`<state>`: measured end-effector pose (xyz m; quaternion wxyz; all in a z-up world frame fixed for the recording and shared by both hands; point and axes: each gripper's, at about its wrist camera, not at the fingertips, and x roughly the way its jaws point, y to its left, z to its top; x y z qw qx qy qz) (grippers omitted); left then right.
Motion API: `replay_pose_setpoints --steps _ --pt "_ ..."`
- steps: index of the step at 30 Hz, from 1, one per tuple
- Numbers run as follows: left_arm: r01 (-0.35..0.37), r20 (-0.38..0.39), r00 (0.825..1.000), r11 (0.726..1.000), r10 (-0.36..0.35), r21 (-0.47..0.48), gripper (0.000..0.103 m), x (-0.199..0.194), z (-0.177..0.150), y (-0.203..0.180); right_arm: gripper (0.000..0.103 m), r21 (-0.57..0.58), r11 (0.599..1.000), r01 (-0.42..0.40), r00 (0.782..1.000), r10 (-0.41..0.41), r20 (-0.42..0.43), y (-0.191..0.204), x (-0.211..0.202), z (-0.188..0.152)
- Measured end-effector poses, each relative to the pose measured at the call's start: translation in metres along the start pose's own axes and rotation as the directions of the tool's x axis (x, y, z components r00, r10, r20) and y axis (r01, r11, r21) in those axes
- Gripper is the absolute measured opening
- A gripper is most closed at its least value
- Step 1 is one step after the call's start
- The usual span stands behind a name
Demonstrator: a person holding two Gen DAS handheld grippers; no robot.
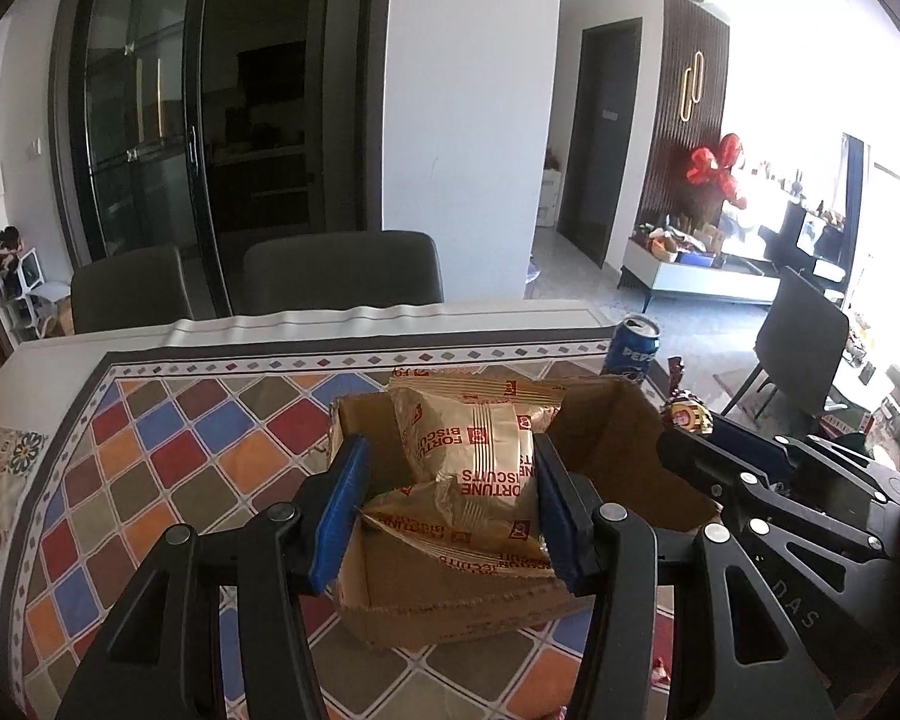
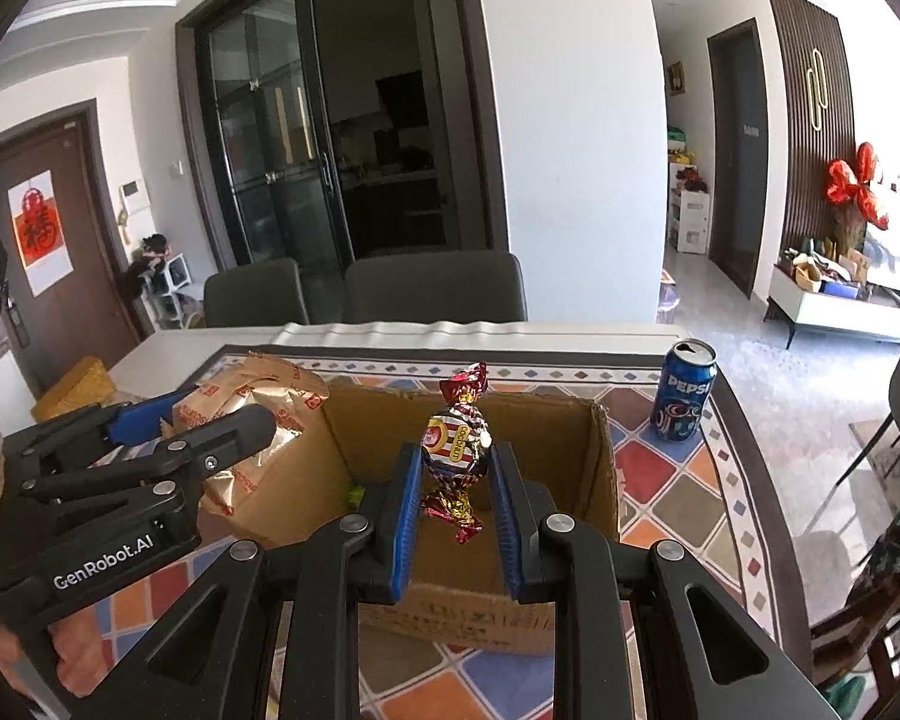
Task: Organize snacks
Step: 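Open left tool to drop the biscuit bag while right tool drops the candy, then move left tool to another green lollipop while right tool reaches the COSTA pack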
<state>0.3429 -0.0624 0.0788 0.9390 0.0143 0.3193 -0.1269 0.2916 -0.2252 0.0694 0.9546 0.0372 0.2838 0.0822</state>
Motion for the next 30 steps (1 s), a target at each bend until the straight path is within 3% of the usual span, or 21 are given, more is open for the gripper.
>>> replay_pose_setpoints --steps 3,4,6,17,30 --pt "-0.037 -0.022 0.999 0.999 0.037 0.008 0.066 0.010 0.001 -0.001 0.026 0.002 1.000 0.017 1.000 -0.017 -0.008 -0.003 0.009 0.002" --pt "-0.045 -0.021 0.999 0.999 0.045 0.010 0.066 0.011 0.000 -0.001 0.036 -0.001 1.000 0.028 0.999 -0.028 -0.014 -0.004 0.012 0.002" --pt "-0.049 -0.027 0.998 0.999 0.049 0.013 0.068 0.010 -0.003 -0.001 0.042 0.003 0.999 0.054 0.998 -0.054 -0.017 -0.005 0.013 0.002" --pt "-0.020 -0.033 0.999 0.999 0.020 0.026 0.071 -0.016 -0.021 -0.008 0.042 -0.001 1.000 0.031 0.999 -0.031 -0.033 -0.006 -0.006 -0.015" --pt "0.027 -0.057 0.998 0.999 -0.026 0.019 0.073 -0.055 -0.065 -0.020 0.042 0.020 1.000 0.002 0.997 -0.001 -0.074 -0.004 -0.043 -0.051"
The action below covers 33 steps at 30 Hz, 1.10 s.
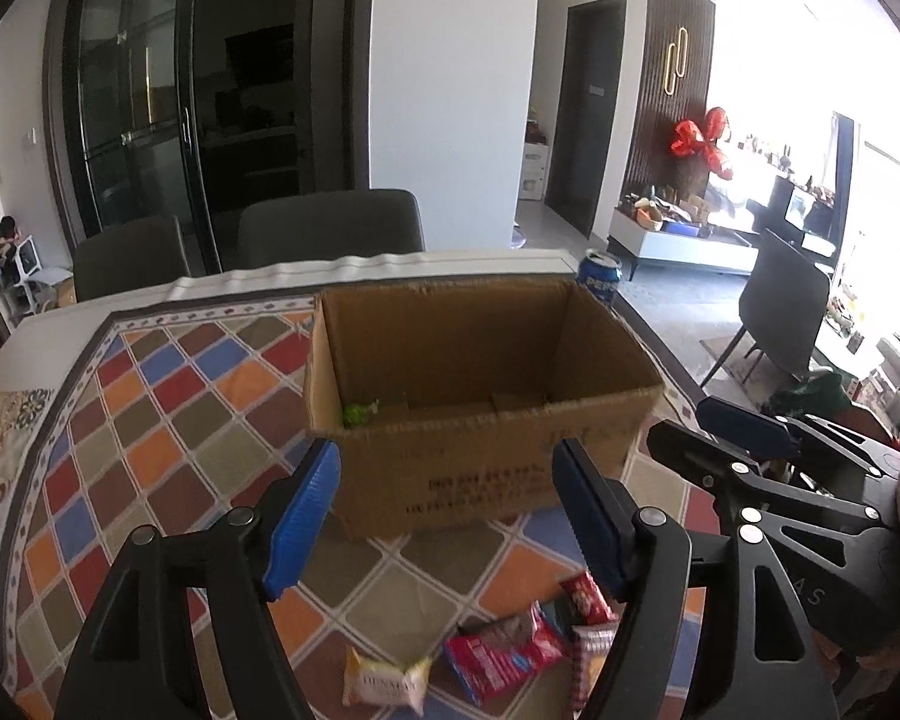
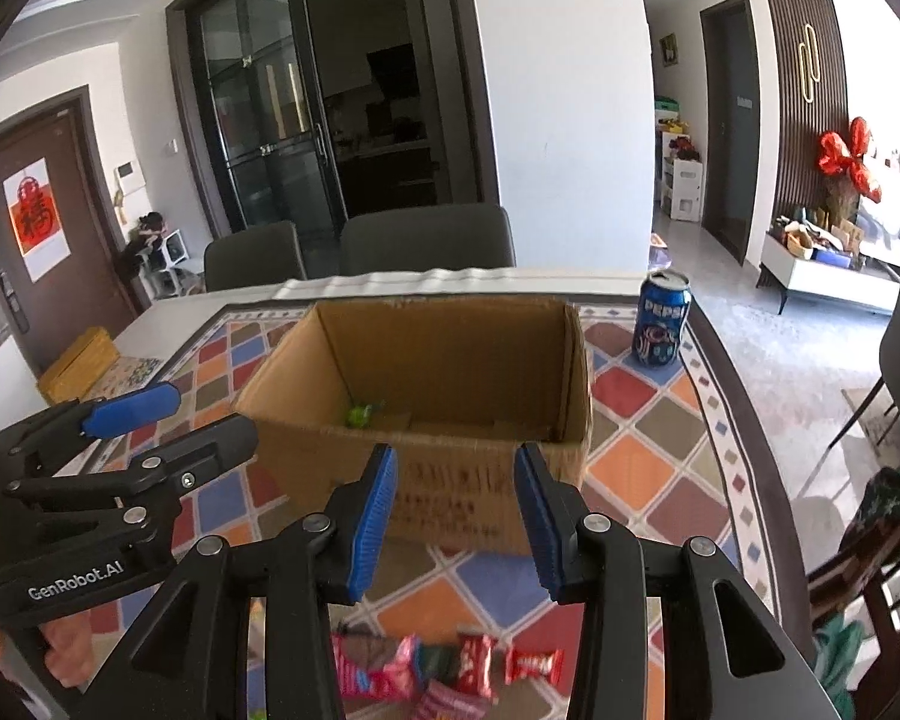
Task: Organize snacks
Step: 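Move left tool to another green lollipop while right tool reaches the COSTA pack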
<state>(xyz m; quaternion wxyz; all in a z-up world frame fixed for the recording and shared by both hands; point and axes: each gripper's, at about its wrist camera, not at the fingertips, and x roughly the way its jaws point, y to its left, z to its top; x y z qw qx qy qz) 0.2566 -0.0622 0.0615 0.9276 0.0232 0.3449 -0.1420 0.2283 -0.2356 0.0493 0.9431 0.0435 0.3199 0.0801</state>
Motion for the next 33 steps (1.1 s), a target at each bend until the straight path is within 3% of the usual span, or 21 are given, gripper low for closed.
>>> replay_pose_setpoints --steps 4,13,18,33 --pt "0.002 -0.014 1.000 1.000 -0.002 -0.003 0.073 -0.006 -0.017 0.002 0.043 0.002 1.000 -0.005 1.000 0.005 -0.027 0.004 -0.005 -0.017" --pt "-0.017 -0.071 0.997 0.998 0.013 -0.058 0.073 -0.008 -0.053 0.019 0.055 0.021 1.000 -0.008 0.994 0.010 -0.112 0.014 0.002 -0.049" --pt "-0.028 -0.128 0.992 0.996 0.016 -0.087 0.073 -0.007 -0.078 0.028 0.055 0.024 1.000 0.010 0.986 -0.006 -0.165 0.020 0.008 -0.069" --pt "-0.010 -0.290 0.957 0.990 -0.031 -0.140 0.073 -0.005 -0.144 0.024 0.055 0.055 0.998 0.006 0.943 0.013 -0.333 0.026 0.013 -0.129"
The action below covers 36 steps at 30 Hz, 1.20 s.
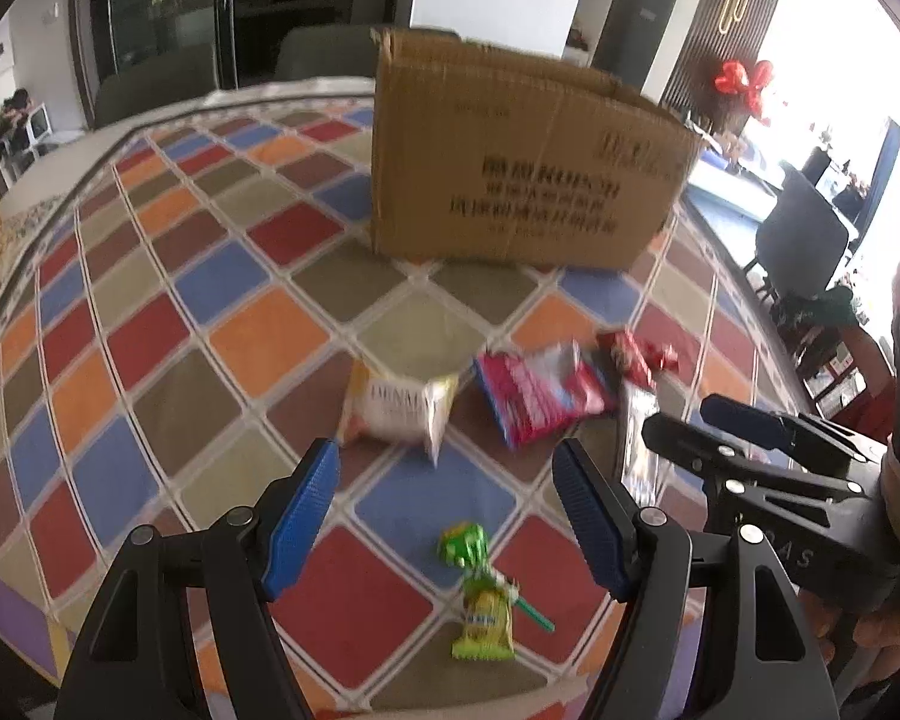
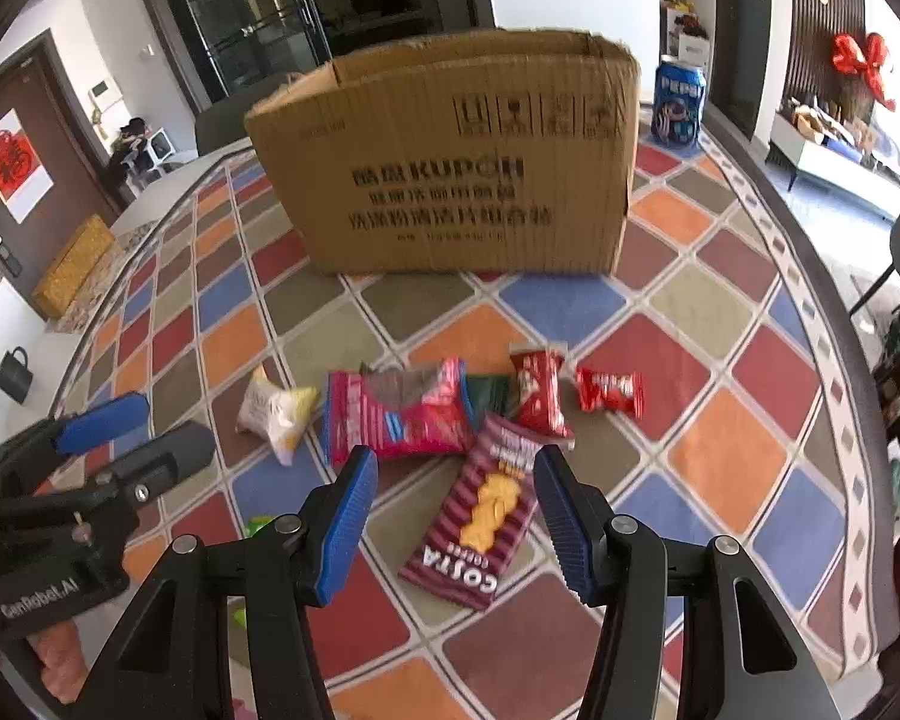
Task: Organize snacks
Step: 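Move left tool to another green lollipop while right tool reaches the COSTA pack, then close left tool on the green lollipop while right tool grasps the COSTA pack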
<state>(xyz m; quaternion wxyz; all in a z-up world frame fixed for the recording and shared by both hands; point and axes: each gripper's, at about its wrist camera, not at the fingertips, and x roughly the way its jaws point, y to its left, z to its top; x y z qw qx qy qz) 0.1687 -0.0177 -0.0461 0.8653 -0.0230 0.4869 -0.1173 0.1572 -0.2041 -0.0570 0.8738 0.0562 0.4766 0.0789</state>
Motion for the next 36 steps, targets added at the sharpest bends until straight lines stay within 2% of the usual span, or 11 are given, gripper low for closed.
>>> replay_pose_setpoints --steps 7,19,27,31,36 --pt "0.009 -0.087 0.996 1.000 -0.009 -0.006 0.071 0.018 -0.022 -0.002 0.055 0.031 1.000 0.002 0.998 0.000 -0.069 -0.006 0.014 -0.019" --pt "0.016 -0.186 0.982 1.000 -0.019 -0.020 0.055 0.047 -0.032 -0.002 0.055 0.067 0.998 0.000 0.994 0.008 -0.112 -0.012 0.036 -0.025" --pt "0.019 -0.212 0.977 1.000 -0.019 -0.003 0.041 0.057 -0.034 -0.007 0.055 0.083 0.996 0.015 0.991 -0.004 -0.131 -0.017 0.048 -0.024" --pt "0.011 -0.204 0.979 1.000 -0.009 0.008 0.025 0.058 -0.033 -0.008 0.055 0.068 0.997 0.027 0.992 -0.018 -0.121 -0.015 0.051 -0.022" --pt "0.016 -0.200 0.980 1.000 -0.016 0.000 0.025 0.058 -0.033 -0.007 0.045 0.050 0.998 0.046 0.993 -0.040 -0.112 -0.013 0.051 -0.023"
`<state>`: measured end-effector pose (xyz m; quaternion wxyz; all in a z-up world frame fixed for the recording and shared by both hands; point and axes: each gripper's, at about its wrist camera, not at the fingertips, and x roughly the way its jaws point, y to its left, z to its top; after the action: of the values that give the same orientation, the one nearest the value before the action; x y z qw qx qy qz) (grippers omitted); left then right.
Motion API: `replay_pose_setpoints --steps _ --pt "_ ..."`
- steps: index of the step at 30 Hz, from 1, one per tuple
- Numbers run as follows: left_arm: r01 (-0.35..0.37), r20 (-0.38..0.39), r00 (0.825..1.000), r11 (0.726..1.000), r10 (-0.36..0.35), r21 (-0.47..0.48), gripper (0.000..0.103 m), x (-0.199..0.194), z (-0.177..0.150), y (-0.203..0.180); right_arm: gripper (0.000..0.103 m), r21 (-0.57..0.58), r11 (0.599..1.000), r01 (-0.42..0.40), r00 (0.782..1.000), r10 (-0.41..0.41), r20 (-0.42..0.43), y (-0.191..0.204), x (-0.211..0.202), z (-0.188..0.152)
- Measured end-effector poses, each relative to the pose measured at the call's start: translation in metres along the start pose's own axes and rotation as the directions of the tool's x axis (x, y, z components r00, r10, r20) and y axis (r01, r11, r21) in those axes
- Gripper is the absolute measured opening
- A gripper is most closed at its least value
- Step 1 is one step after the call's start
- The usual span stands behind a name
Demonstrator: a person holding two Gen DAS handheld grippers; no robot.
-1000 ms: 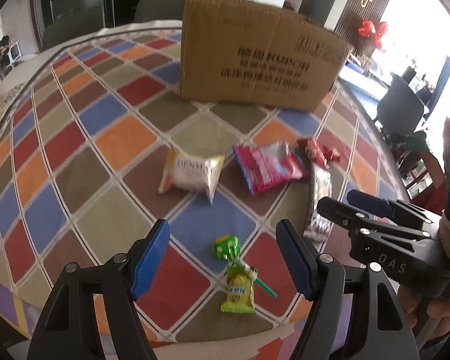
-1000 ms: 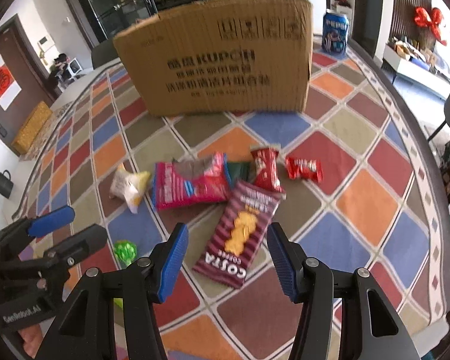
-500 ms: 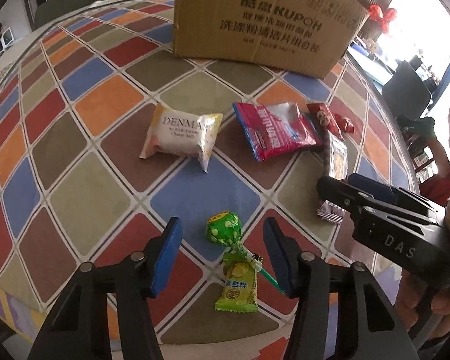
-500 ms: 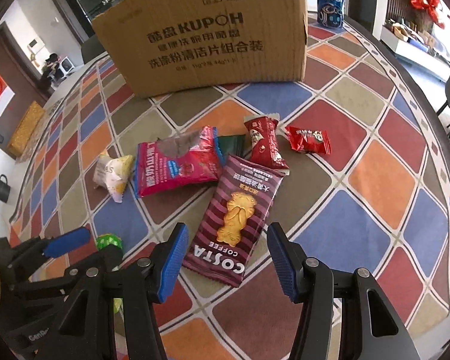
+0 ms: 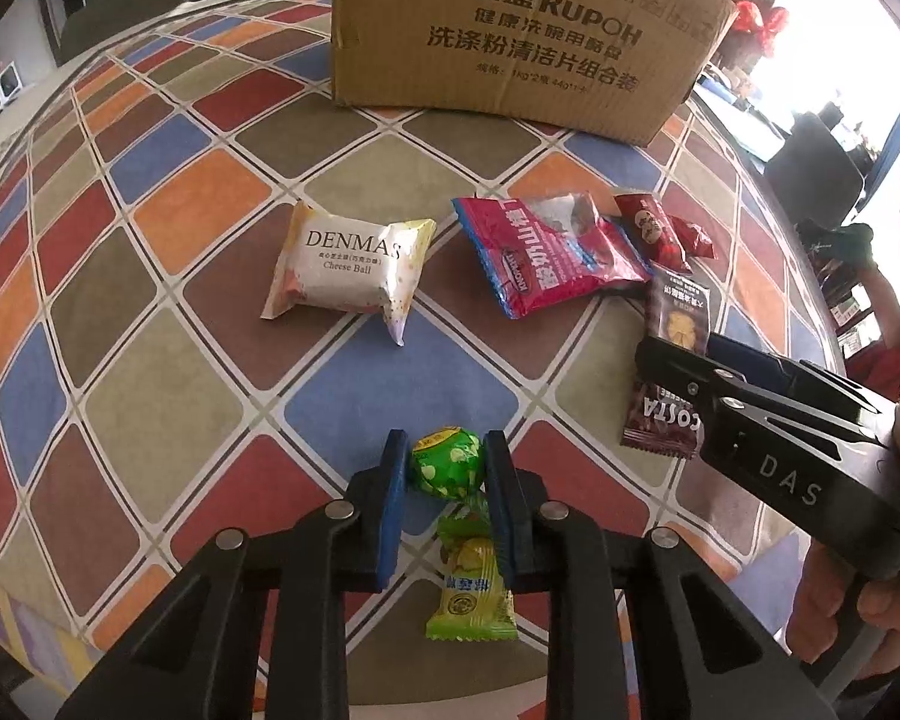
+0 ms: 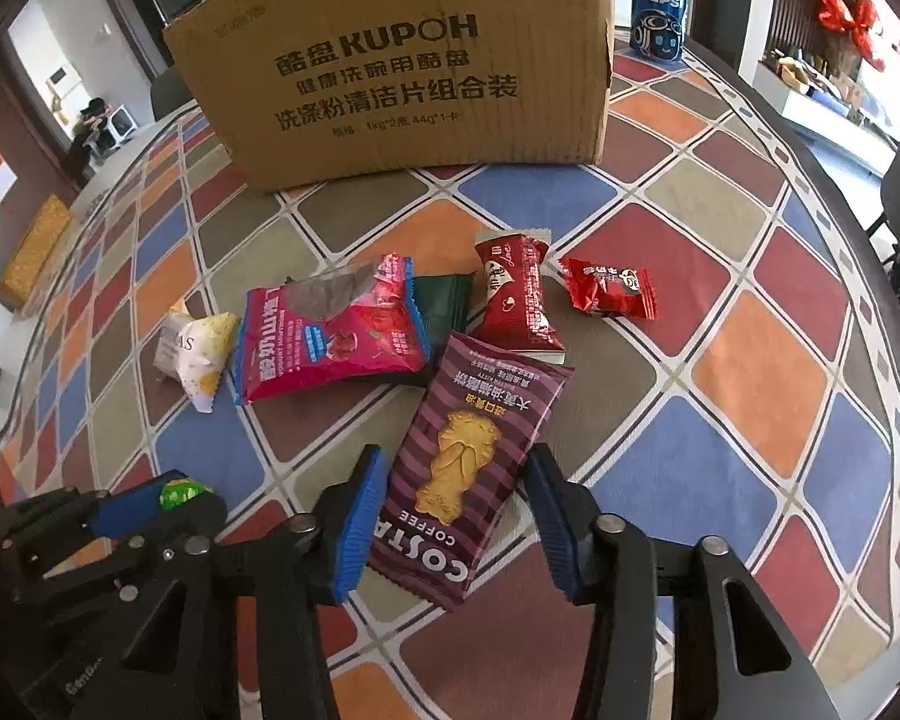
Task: Organize snacks
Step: 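Close left tool on the green lollipop while right tool grasps the COSTA pack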
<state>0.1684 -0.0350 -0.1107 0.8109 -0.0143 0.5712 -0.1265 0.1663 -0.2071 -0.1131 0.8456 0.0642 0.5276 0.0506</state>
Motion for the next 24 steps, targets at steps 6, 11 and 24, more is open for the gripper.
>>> replay_pose_setpoints --steps 6,11,24 --pt "0.001 0.031 1.000 1.000 -0.002 0.017 0.025 -0.008 0.004 -0.006 0.022 0.007 1.000 -0.010 0.999 0.010 0.037 -0.006 -0.010 -0.002" --pt "0.007 0.053 0.999 1.000 -0.008 0.027 0.025 -0.015 0.006 -0.010 0.020 0.007 1.000 -0.029 0.999 0.029 0.042 -0.008 -0.014 0.001" --pt "0.003 0.067 0.998 1.000 -0.004 0.017 0.025 -0.017 0.007 -0.006 0.051 0.001 1.000 -0.010 1.000 0.010 0.024 0.005 0.004 0.003"
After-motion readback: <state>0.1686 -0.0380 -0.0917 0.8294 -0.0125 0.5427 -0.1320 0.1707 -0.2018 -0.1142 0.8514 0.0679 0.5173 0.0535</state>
